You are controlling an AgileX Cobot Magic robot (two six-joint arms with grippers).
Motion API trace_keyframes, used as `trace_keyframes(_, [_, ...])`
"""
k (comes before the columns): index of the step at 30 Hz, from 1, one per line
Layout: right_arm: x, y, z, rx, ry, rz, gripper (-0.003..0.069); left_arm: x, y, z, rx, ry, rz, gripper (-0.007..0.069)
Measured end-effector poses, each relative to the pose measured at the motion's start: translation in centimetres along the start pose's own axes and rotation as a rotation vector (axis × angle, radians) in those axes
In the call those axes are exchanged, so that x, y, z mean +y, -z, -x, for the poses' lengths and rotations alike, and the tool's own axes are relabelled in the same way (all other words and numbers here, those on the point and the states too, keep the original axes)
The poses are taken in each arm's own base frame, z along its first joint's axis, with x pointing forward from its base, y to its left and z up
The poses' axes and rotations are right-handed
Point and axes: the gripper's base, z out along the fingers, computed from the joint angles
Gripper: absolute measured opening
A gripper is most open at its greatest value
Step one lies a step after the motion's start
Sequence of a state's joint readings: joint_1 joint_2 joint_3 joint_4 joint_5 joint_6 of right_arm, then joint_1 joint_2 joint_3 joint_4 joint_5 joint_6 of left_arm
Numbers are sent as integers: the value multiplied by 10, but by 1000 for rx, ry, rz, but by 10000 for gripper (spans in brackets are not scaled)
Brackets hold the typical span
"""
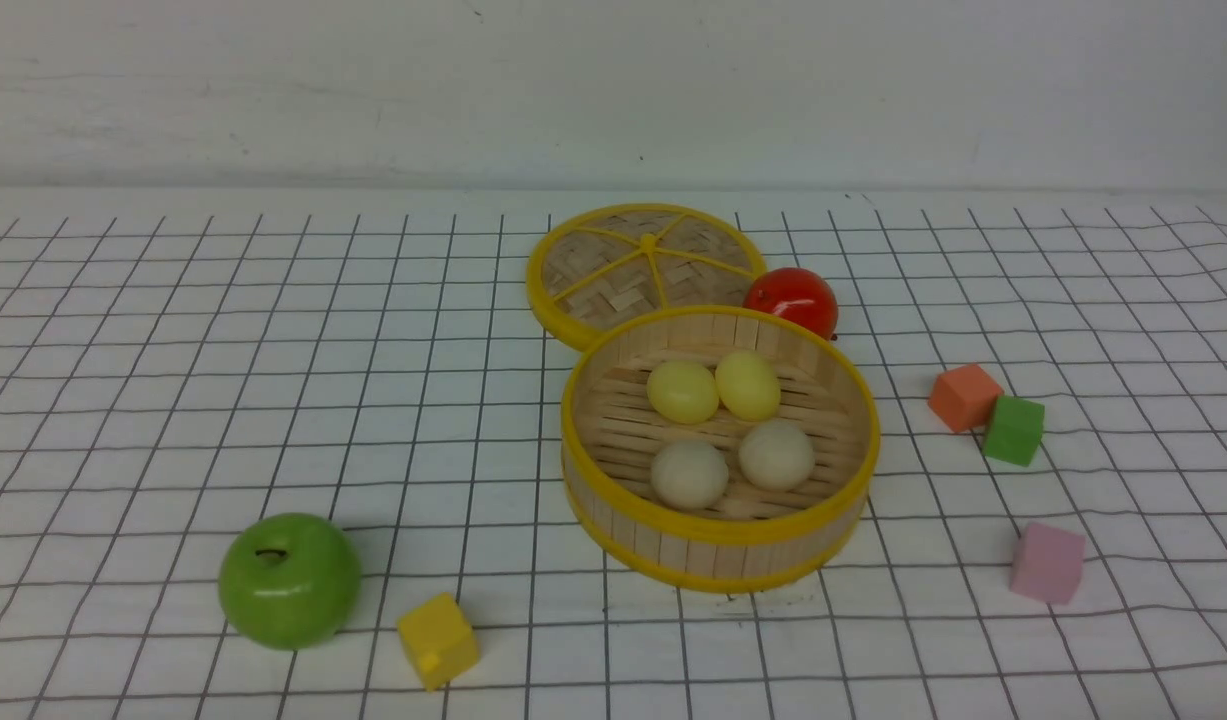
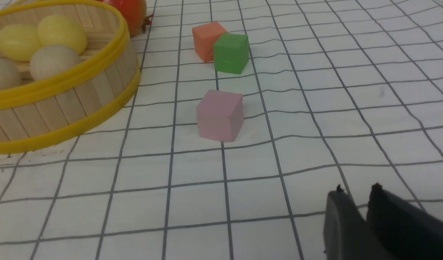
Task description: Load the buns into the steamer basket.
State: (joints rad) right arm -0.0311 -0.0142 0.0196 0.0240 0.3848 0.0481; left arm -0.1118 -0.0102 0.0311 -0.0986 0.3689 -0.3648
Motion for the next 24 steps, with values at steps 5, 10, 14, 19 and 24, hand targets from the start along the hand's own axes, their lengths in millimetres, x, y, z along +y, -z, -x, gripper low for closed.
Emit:
trace_keyframes(5, [0, 0, 0, 0, 0, 0, 118, 0, 0, 0, 0, 0, 0, 1])
trace_keyframes(10, [0, 0, 0, 0, 0, 0, 120, 0, 0, 0, 0, 0, 0, 6])
trace_keyframes(14, [0, 0, 0, 0, 0, 0, 122, 0, 0, 0, 0, 0, 0, 11])
trace_keyframes(19, [0, 0, 0, 0, 0, 0, 127, 0, 0, 0, 0, -1, 0, 17])
trace_keyframes(24, [0, 0, 0, 0, 0, 0, 134, 0, 0, 0, 0, -1, 0, 17])
